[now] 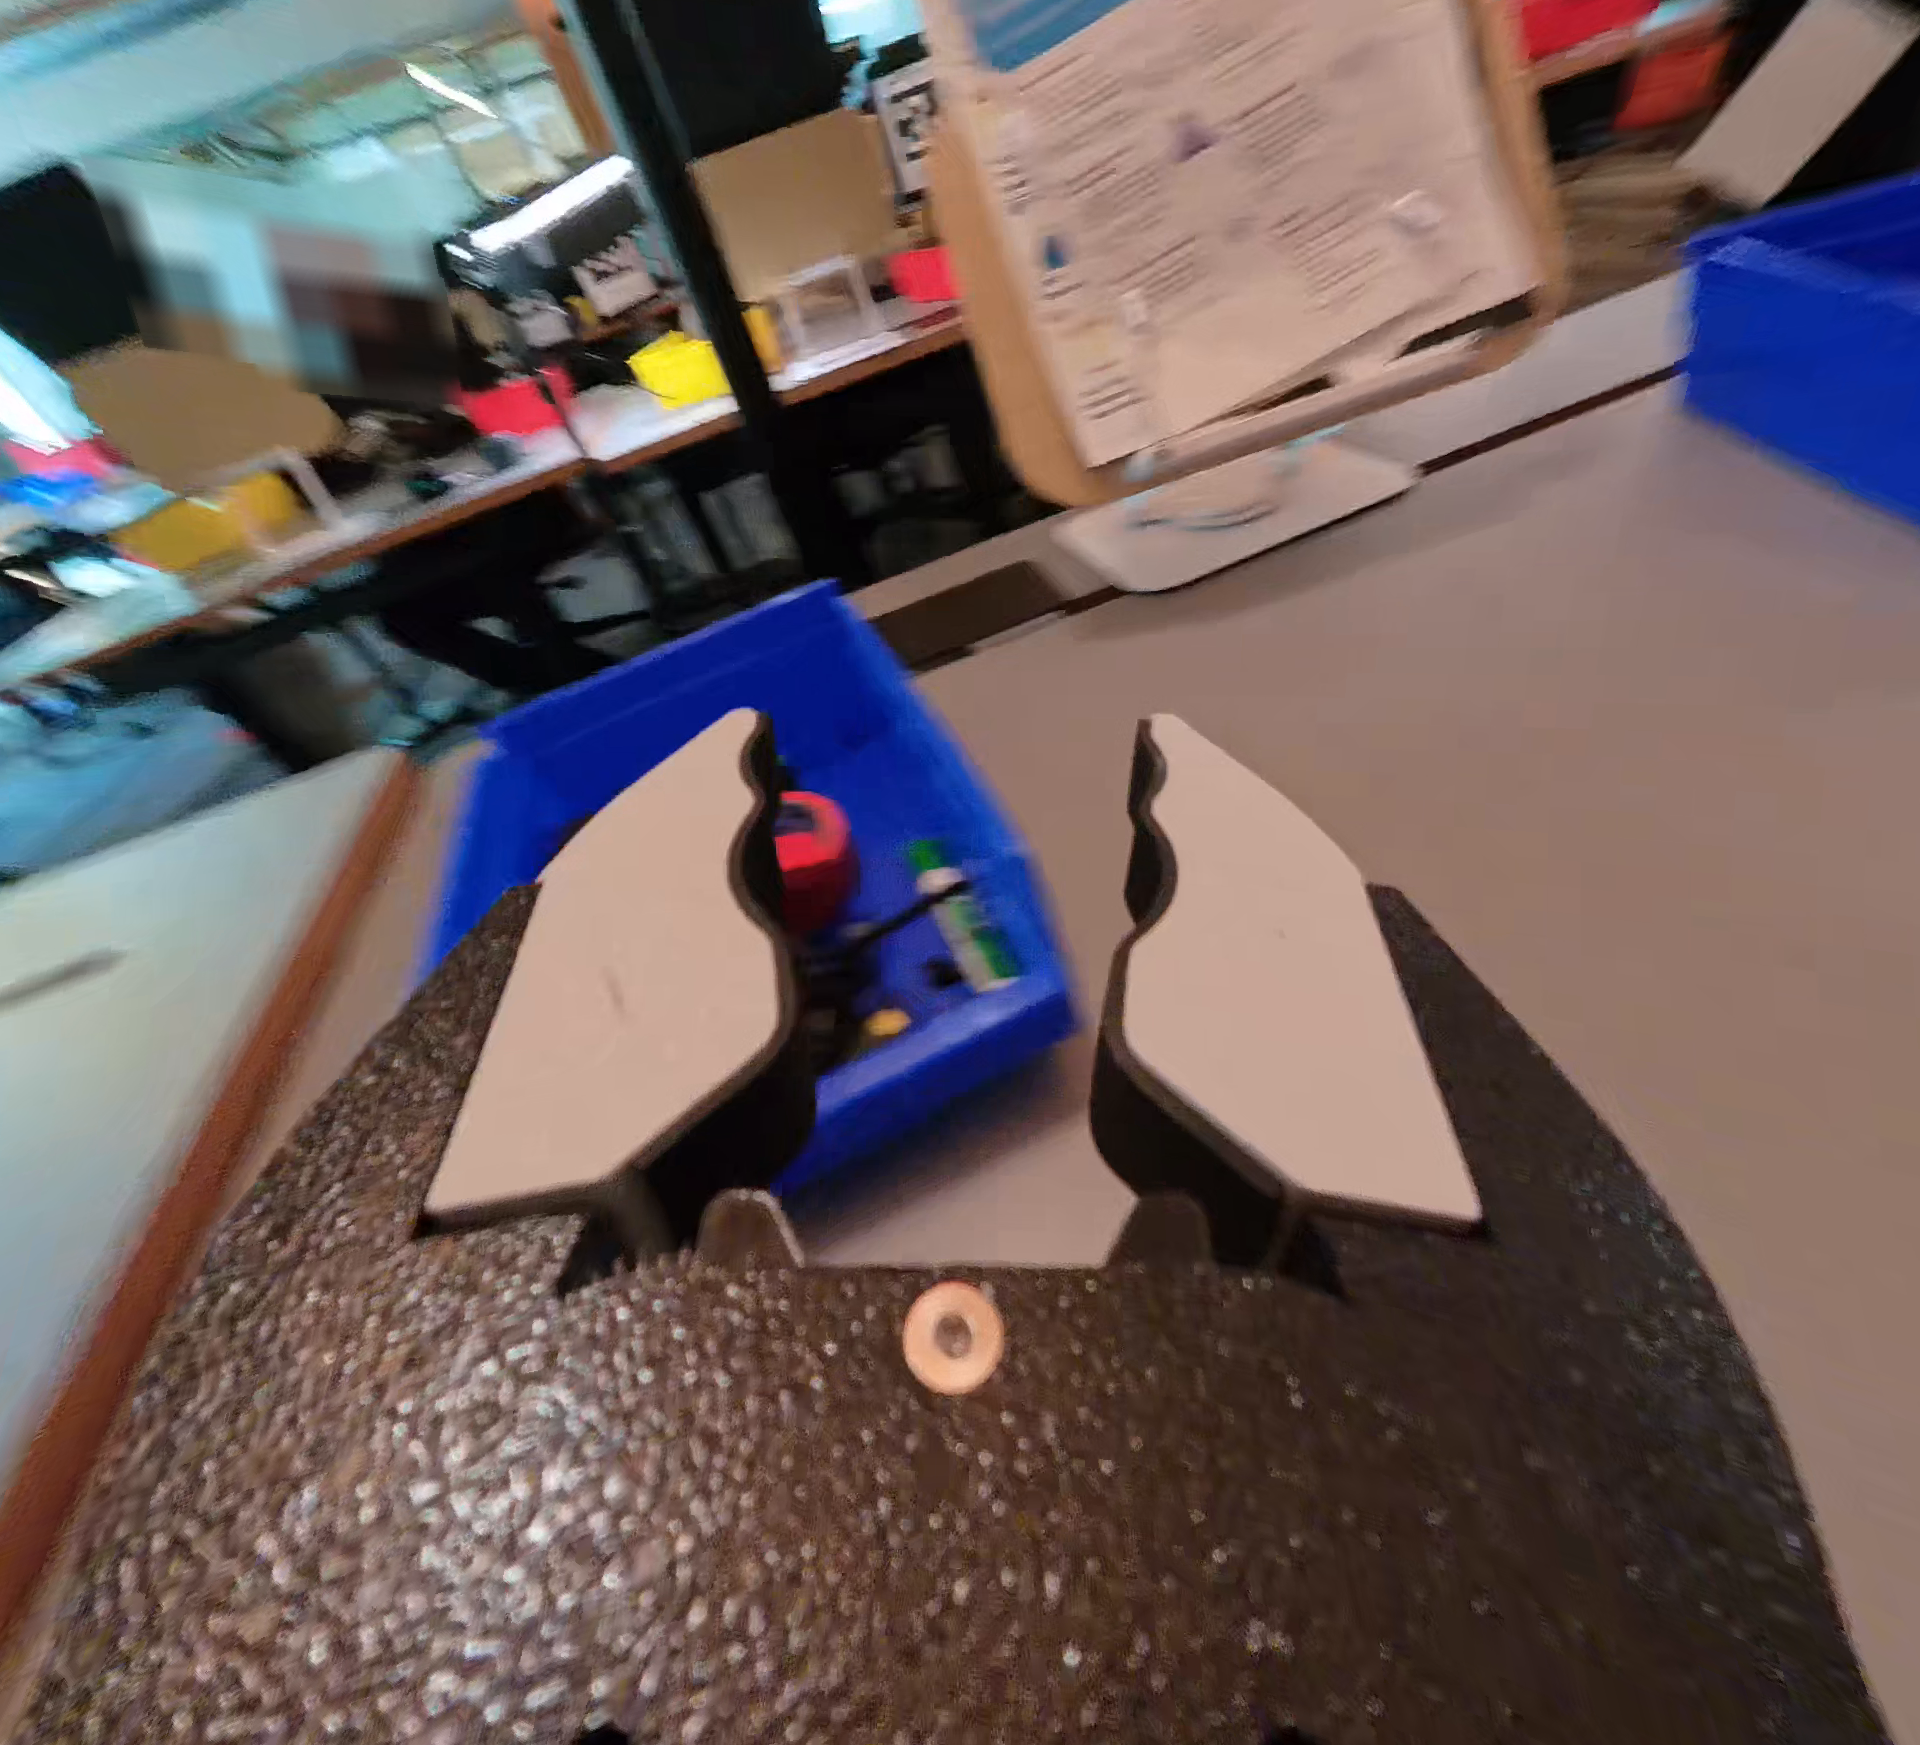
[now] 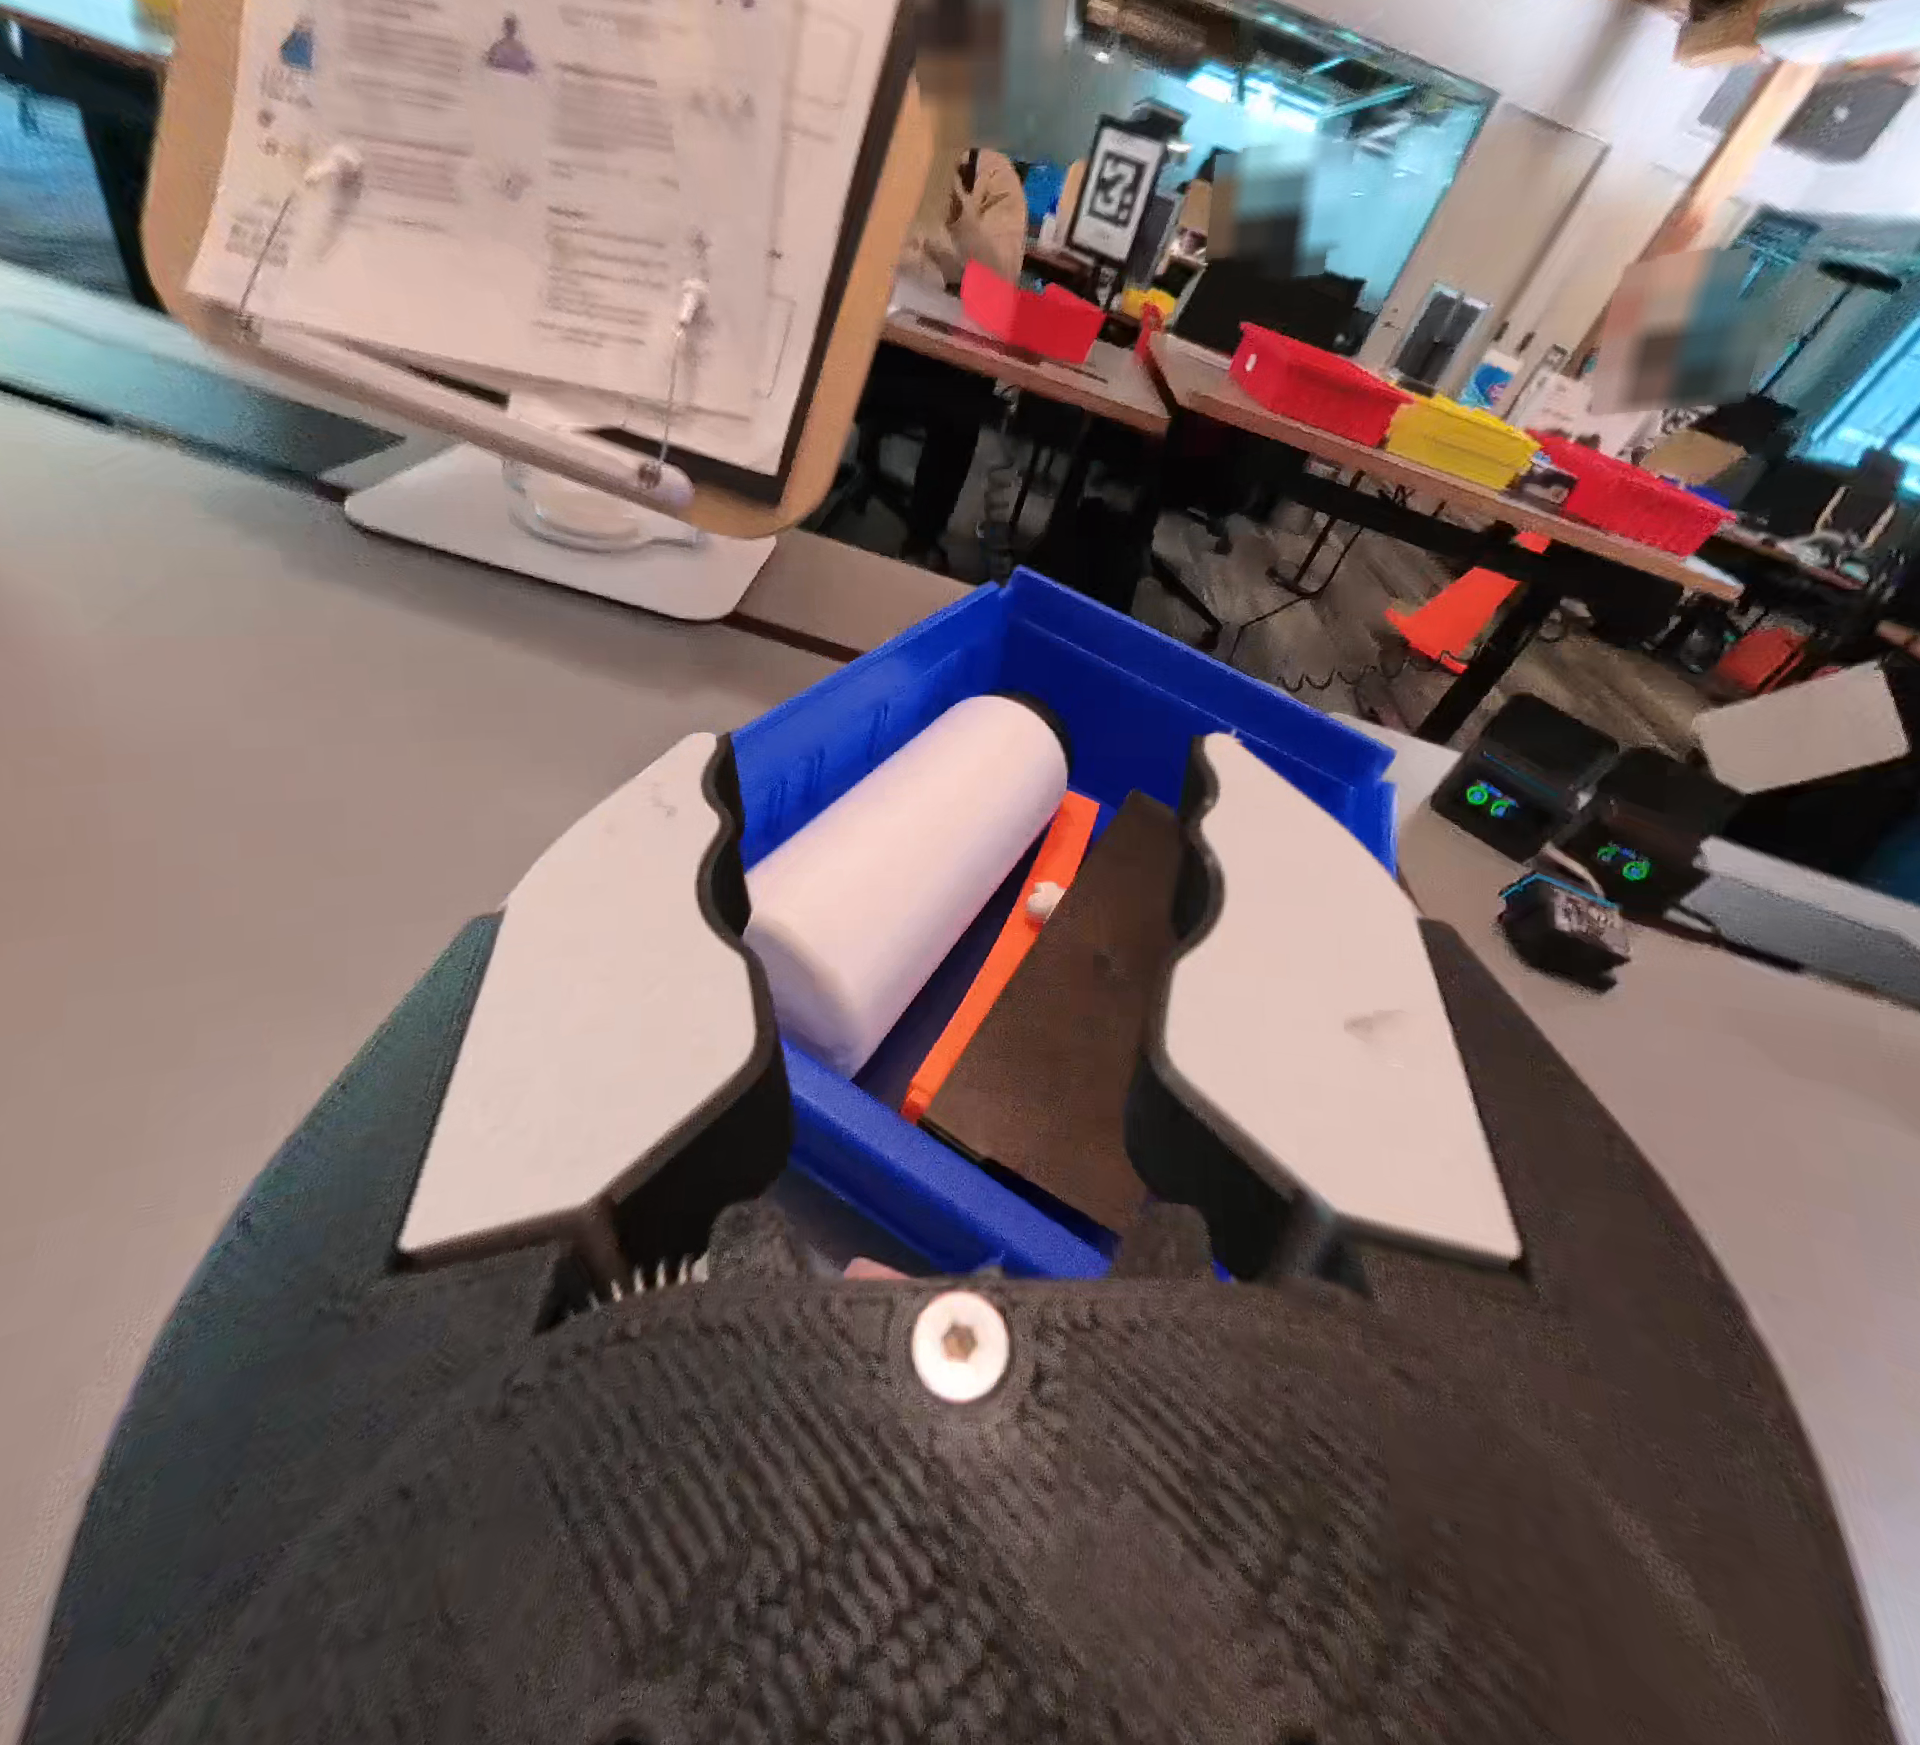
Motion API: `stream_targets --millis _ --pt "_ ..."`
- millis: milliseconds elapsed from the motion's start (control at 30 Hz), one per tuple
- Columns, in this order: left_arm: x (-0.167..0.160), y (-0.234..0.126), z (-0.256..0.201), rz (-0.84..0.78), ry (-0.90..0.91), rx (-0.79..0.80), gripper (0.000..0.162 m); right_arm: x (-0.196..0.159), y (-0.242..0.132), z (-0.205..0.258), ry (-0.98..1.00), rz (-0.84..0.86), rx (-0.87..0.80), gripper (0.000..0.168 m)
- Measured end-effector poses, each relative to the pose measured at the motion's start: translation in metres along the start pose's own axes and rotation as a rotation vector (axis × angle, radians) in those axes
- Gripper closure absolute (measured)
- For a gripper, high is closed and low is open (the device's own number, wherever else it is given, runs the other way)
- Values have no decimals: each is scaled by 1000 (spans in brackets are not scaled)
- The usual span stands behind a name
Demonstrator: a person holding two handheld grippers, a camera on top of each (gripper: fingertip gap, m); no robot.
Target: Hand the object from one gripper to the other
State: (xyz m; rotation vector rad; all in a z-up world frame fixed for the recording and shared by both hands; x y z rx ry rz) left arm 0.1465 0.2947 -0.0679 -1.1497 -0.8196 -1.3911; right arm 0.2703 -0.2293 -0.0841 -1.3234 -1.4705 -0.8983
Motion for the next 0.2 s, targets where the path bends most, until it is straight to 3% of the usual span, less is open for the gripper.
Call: stream_targets --millis 100,200 --pt "-23 23 37 169 287 -3 98 -4 5 26 -49 98 91 81" --pt "-67 54 48 470 527 -208 93 -3 11 71 -80 82 241 80"
Point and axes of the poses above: each gripper's, where its closed fingertips meet, y out along the fingers, x out of its top, z = x × y across the jaws, the point moved 1 cm from there along -y, back along the fingers, and after that the axes turned 4 degrees about -x, right-handed, at the moved point
